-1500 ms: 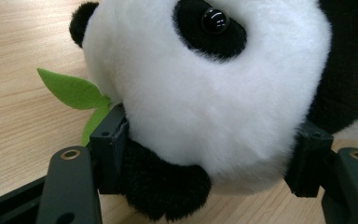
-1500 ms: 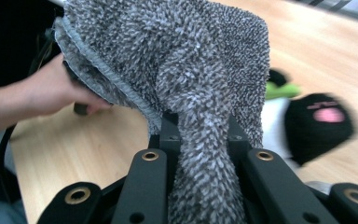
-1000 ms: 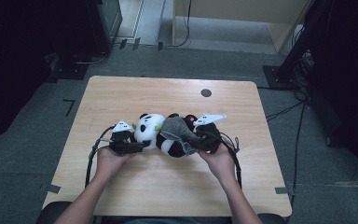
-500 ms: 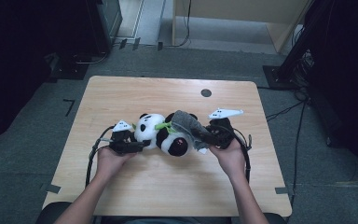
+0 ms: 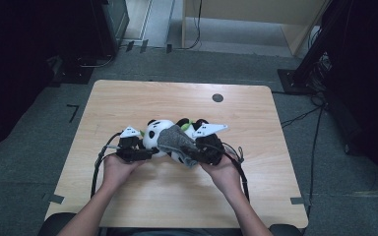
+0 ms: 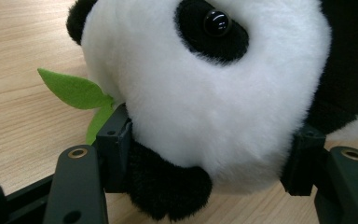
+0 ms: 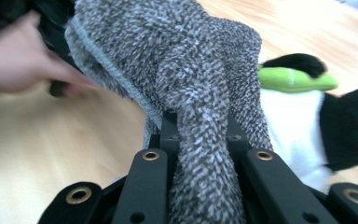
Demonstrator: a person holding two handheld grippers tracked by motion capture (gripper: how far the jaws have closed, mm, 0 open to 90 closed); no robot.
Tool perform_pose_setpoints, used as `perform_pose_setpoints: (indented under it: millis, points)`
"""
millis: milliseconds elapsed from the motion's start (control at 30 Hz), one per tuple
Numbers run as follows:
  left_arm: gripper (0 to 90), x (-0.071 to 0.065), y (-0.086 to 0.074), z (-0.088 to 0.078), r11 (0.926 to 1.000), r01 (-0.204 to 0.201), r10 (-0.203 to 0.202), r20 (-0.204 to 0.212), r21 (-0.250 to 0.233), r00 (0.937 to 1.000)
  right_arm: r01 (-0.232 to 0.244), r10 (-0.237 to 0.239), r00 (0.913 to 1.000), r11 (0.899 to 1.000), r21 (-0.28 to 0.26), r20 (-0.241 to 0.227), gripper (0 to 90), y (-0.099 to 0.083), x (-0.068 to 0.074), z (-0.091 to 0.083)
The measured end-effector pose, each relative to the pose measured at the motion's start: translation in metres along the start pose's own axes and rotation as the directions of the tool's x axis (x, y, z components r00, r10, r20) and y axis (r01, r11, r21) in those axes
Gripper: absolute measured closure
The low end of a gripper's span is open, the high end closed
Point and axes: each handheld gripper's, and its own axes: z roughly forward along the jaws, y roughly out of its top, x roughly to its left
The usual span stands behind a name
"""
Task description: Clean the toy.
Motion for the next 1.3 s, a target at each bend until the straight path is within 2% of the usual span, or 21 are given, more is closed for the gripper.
perform_pose_setpoints:
  millis: [33, 100, 167, 333, 467, 600, 667, 733, 767, 800, 833, 867, 933, 1033, 1133, 1300]
  points:
    - [34.9, 0.000, 0.000, 0.000, 1.0000, -0.002, 0.002, 0.002, 0.001, 1.0000, 0.016, -0.016, 0.9994, 1.000, 0.001, 0.032, 77.9, -0.002, -0.001, 0.001]
    - [34.7, 0.001, 0.000, 0.000, 0.9999, -0.016, 0.016, 0.006, 0.006, 0.9999, 0.012, -0.012, 0.9991, 1.000, -0.009, 0.041, 78.1, -0.004, -0.006, 0.001]
    - [34.6, 0.000, -0.001, 0.000, 0.9996, -0.026, 0.026, 0.001, 0.007, 0.9997, -0.021, 0.022, 0.9996, 1.000, -0.018, 0.017, 78.2, -0.007, -0.011, 0.000]
    - [34.5, 0.000, -0.001, 0.000, 0.9998, -0.022, 0.022, 0.001, 0.003, 0.9998, -0.044, 0.044, 0.9989, 0.998, -0.034, 0.014, 78.2, -0.010, -0.022, -0.003]
    - [34.5, -0.001, -0.001, 0.000, 0.9997, -0.024, 0.024, 0.000, 0.003, 0.9997, -0.089, 0.089, 0.9960, 0.995, -0.049, -0.002, 78.2, -0.014, -0.031, -0.004]
    - [34.4, 0.000, -0.001, 0.000, 0.9997, -0.026, 0.026, 0.001, 0.003, 0.9997, -0.099, 0.099, 0.9951, 0.994, -0.055, -0.006, 78.3, -0.016, -0.036, -0.005]
    - [34.4, 0.000, -0.001, 0.000, 0.9997, -0.026, 0.026, 0.002, 0.002, 0.9997, -0.109, 0.109, 0.9940, 0.993, -0.055, 0.000, 78.6, -0.017, -0.039, -0.005]
    - [34.4, 0.001, -0.001, 0.000, 0.9995, -0.030, 0.030, 0.004, 0.002, 0.9995, -0.118, 0.119, 0.9922, 0.992, -0.034, 0.038, 79.1, -0.019, -0.044, -0.004]
    - [34.4, 0.001, -0.001, 0.000, 0.9996, -0.030, 0.030, 0.004, 0.001, 0.9996, -0.124, 0.125, 0.9912, 0.992, -0.027, 0.042, 79.2, -0.021, -0.046, -0.003]
    - [34.4, 0.001, -0.001, 0.000, 0.9996, -0.030, 0.030, 0.003, 0.000, 0.9996, -0.150, 0.151, 0.9884, 0.988, -0.034, 0.020, 79.2, -0.024, -0.049, -0.003]
    - [34.4, 0.001, -0.001, 0.000, 0.9997, -0.025, 0.025, 0.005, -0.001, 0.9997, -0.162, 0.163, 0.9864, 0.986, -0.030, 0.022, 79.2, -0.025, -0.051, -0.003]
    - [34.4, 0.001, -0.001, 0.000, 0.9997, -0.025, 0.025, 0.006, -0.002, 0.9997, -0.157, 0.157, 0.9868, 0.988, -0.015, 0.039, 79.2, -0.026, -0.052, -0.002]
    - [34.4, 0.001, 0.000, 0.000, 0.9998, -0.021, 0.021, 0.006, -0.005, 0.9998, -0.165, 0.166, 0.9852, 0.986, -0.010, 0.044, 79.2, -0.028, -0.057, -0.003]
    - [34.5, 0.002, 0.001, -0.002, 0.9998, -0.017, 0.017, 0.014, -0.010, 0.9998, -0.191, 0.193, 0.9792, 0.981, -0.028, 0.064, 79.3, -0.028, -0.062, -0.012]
    - [34.7, 0.001, 0.004, -0.002, 0.9996, -0.027, 0.027, 0.009, -0.011, 0.9996, -0.199, 0.204, 0.9764, 0.978, -0.067, 0.070, 79.2, -0.021, -0.061, -0.028]
    - [35.1, -0.004, 0.006, -0.003, 0.9992, -0.035, 0.035, -0.004, -0.017, 0.9994, -0.143, 0.148, 0.9870, 0.986, -0.083, 0.063, 78.8, 0.003, -0.040, -0.036]
